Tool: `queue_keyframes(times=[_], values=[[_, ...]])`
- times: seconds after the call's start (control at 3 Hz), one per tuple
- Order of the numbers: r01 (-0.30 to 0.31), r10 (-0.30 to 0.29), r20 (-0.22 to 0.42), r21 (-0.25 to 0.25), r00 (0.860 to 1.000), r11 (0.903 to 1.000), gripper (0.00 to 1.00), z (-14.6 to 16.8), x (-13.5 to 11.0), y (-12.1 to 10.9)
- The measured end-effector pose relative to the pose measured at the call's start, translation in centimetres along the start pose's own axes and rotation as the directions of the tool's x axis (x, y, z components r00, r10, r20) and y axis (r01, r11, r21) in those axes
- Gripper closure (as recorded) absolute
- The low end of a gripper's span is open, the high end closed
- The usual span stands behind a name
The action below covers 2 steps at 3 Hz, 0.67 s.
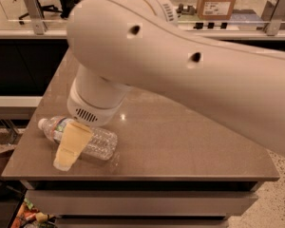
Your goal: Place water bottle upright
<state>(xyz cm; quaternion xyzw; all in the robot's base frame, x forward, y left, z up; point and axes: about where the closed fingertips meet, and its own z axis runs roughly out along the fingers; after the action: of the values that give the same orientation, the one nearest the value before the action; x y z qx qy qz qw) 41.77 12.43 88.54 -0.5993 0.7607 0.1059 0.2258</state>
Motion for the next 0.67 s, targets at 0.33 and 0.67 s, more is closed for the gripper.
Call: queue_keyframes(times=[0.33, 0.67], values=[[0.017, -0.016, -0.074, 0.016, 0.997, 0.9997, 0.0, 2.1, -2.4, 0.1], [0.031, -0.028, -0.149, 0.019, 0.988, 0.9993, 0.0, 4.7, -4.3, -0.2]])
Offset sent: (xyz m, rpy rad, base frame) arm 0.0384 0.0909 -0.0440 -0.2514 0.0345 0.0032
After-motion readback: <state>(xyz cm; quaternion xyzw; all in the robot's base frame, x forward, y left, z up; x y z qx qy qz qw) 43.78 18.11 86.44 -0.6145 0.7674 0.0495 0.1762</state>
